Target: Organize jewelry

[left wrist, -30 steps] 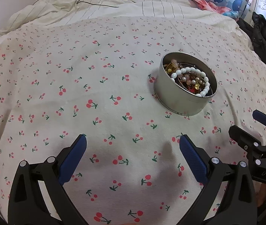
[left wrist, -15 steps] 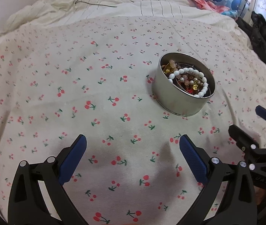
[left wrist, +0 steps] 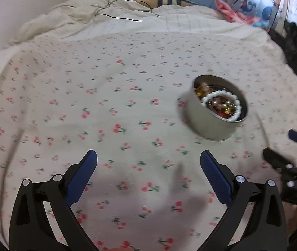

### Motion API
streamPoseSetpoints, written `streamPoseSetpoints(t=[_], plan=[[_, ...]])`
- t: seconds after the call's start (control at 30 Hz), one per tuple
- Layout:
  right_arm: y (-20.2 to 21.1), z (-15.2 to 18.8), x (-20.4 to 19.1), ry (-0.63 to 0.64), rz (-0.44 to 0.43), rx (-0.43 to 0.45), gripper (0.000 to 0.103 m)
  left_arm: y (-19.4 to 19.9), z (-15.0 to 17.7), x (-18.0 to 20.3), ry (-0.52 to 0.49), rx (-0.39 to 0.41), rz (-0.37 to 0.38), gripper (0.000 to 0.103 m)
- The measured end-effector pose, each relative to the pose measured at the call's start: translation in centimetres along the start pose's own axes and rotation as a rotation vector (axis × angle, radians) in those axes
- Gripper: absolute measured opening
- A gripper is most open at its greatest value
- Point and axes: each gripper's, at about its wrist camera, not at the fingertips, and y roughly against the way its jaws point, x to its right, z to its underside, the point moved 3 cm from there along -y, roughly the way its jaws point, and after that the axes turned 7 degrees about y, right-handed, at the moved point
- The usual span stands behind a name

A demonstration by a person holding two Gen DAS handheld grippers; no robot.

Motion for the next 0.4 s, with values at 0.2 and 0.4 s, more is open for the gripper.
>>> streamPoseSetpoints(t=[0.2,0.4], plan=[[-0.02,-0.11,0.21,-0.031,-0.034,0.012,0.094,0.31,-0.46,-0.8,-0.01,0.016,-0.038,0.095],[-0.13,-0.14,0.03,-0.028,-0.04,0.015,0.095,0.72,-0.5,-0.91,-0.025,0.029,-0.042,0.095]])
